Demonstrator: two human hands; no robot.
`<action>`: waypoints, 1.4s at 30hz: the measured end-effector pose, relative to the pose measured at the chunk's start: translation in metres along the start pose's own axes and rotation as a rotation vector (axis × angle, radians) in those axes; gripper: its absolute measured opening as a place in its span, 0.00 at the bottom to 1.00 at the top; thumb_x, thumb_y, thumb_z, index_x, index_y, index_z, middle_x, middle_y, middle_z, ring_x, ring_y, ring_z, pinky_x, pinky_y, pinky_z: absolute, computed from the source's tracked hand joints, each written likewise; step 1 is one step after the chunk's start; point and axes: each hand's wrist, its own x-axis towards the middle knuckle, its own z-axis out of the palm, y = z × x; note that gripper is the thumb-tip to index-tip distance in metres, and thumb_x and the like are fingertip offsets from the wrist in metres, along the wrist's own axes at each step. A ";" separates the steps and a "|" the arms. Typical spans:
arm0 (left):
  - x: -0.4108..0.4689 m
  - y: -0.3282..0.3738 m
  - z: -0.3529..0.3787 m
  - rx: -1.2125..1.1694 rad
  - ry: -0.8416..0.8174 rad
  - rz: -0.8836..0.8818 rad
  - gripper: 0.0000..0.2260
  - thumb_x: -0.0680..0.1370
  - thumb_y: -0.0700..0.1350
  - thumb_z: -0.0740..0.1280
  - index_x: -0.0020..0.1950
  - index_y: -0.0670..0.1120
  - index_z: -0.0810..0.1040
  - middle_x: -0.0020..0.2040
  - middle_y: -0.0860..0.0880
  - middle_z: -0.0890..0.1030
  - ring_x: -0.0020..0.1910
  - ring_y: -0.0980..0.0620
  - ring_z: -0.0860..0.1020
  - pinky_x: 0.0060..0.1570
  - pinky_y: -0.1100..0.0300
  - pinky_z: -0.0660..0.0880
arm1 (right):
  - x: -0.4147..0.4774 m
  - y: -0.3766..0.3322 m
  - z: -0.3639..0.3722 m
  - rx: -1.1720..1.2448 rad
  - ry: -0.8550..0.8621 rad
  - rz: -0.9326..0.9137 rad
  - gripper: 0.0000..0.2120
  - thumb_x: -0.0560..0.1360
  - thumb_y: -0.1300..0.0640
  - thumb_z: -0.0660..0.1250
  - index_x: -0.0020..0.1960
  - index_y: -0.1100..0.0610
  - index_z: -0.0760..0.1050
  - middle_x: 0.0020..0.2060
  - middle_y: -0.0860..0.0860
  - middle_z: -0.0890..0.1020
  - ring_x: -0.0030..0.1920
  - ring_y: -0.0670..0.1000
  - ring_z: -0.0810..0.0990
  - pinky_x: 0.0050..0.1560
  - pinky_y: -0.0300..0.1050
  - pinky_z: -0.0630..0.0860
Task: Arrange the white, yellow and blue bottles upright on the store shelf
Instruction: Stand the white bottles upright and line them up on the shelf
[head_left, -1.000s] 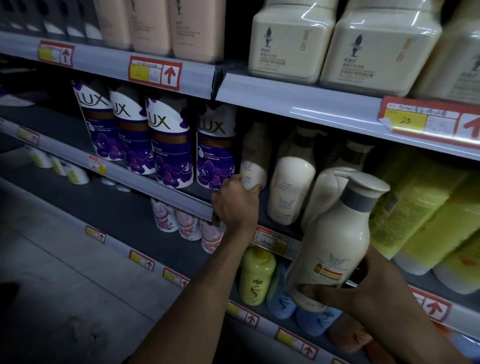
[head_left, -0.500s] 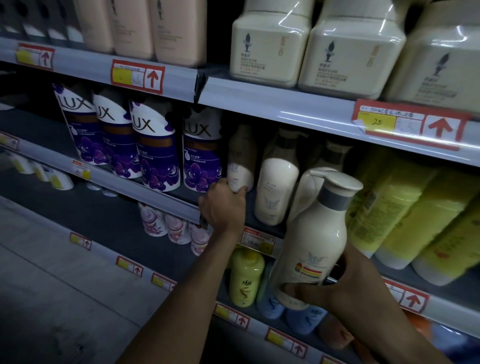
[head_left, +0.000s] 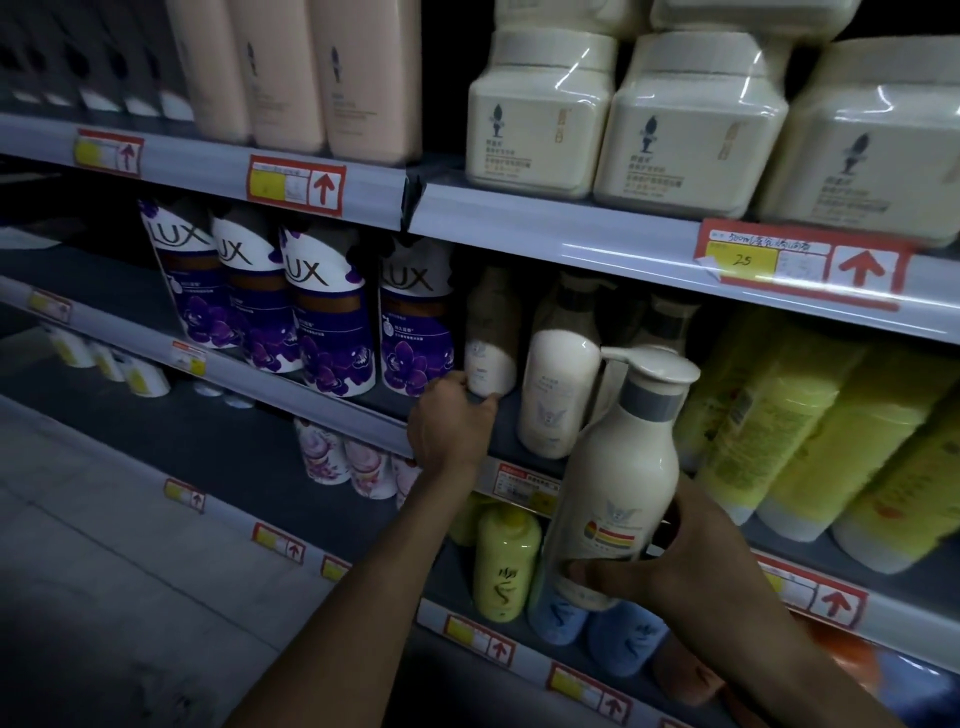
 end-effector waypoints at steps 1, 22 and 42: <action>-0.001 -0.001 -0.005 0.001 -0.025 0.009 0.17 0.76 0.54 0.76 0.63 0.51 0.84 0.59 0.48 0.86 0.57 0.44 0.83 0.50 0.53 0.79 | 0.001 0.000 0.003 -0.005 -0.006 -0.006 0.39 0.54 0.57 0.88 0.62 0.47 0.76 0.52 0.42 0.85 0.49 0.37 0.83 0.42 0.31 0.79; -0.031 -0.020 -0.129 -0.738 -0.373 -0.090 0.10 0.82 0.38 0.68 0.53 0.51 0.87 0.49 0.50 0.89 0.52 0.48 0.86 0.49 0.59 0.83 | 0.069 -0.051 0.107 0.161 0.073 -0.123 0.37 0.62 0.63 0.85 0.66 0.53 0.73 0.57 0.47 0.84 0.55 0.46 0.84 0.53 0.52 0.85; -0.017 -0.023 -0.120 -0.869 -0.328 -0.096 0.17 0.73 0.43 0.80 0.60 0.47 0.84 0.50 0.50 0.89 0.52 0.51 0.87 0.48 0.58 0.83 | 0.070 -0.059 0.141 0.104 0.162 -0.255 0.35 0.70 0.61 0.80 0.72 0.42 0.73 0.57 0.33 0.83 0.57 0.33 0.81 0.56 0.36 0.80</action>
